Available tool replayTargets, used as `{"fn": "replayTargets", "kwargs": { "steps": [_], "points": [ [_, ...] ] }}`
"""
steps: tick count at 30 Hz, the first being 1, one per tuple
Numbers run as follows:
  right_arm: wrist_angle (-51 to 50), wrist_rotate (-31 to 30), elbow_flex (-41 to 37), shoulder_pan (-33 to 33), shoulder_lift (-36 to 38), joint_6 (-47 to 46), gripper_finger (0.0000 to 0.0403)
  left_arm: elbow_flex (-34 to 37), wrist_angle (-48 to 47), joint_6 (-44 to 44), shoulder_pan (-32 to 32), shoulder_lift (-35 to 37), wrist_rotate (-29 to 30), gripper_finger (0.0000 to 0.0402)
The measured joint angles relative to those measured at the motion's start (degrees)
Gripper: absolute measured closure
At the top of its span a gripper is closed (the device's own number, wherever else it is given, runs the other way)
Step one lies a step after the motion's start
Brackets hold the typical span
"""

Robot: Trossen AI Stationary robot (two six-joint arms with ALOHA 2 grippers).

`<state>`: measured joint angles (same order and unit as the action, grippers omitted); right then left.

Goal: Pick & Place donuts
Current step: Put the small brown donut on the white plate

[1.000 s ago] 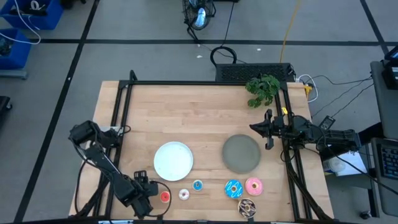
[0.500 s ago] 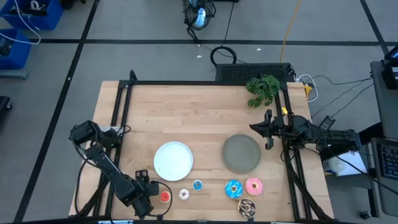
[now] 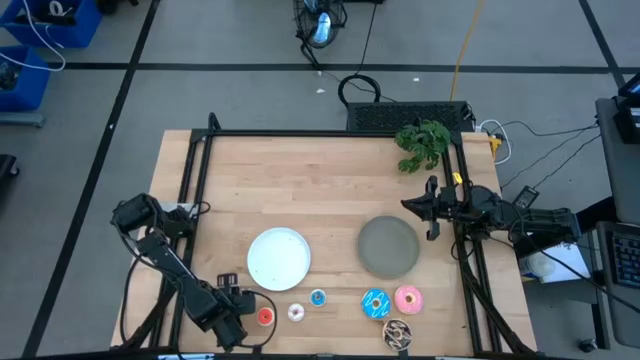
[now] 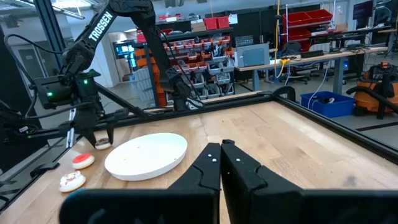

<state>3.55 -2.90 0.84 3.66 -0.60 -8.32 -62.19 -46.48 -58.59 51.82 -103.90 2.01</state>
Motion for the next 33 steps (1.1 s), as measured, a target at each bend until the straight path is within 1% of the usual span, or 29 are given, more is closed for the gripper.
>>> {"fn": "replayTargets", "kwargs": {
  "steps": [6, 11, 15, 18, 22, 25, 30, 33],
  "points": [
    [0.0, 0.0, 0.0, 0.0, 0.0, 0.0, 0.0403, 0.0, -0.5, 0.0, -0.8, 1.5, -0.6, 0.0224],
    [0.0, 0.0, 0.0, 0.0, 0.0, 0.0, 0.0403, 0.0, -0.7, 1.1, -2.9, 6.0, -0.5, 0.0222],
    [0.0, 0.0, 0.0, 0.0, 0.0, 0.0, 0.0403, 0.0, -1.7, 1.8, -5.7, 10.9, 0.2, 0.0214],
    [0.0, 0.0, 0.0, 0.0, 0.0, 0.0, 0.0403, 0.0, -4.2, 4.2, -8.2, 14.7, 0.6, 0.0214],
    [0.0, 0.0, 0.0, 0.0, 0.0, 0.1, 0.0403, 0.0, -8.6, 8.5, -11.8, 19.6, 1.7, 0.0223],
    [0.0, 0.0, 0.0, 0.0, 0.0, 0.2, 0.0403, 0.0, -10.2, 11.0, -14.8, 22.8, 2.6, 0.0228],
    [0.0, 0.0, 0.0, 0.0, 0.0, 0.2, 0.0403, 0.0, -10.4, 13.8, -18.2, 26.2, 3.0, 0.0227],
    [0.0, 0.0, 0.0, 0.0, 0.0, 0.2, 0.0403, 0.0, -10.5, 14.5, -19.4, 26.6, 3.0, 0.0227]
  ]
}}
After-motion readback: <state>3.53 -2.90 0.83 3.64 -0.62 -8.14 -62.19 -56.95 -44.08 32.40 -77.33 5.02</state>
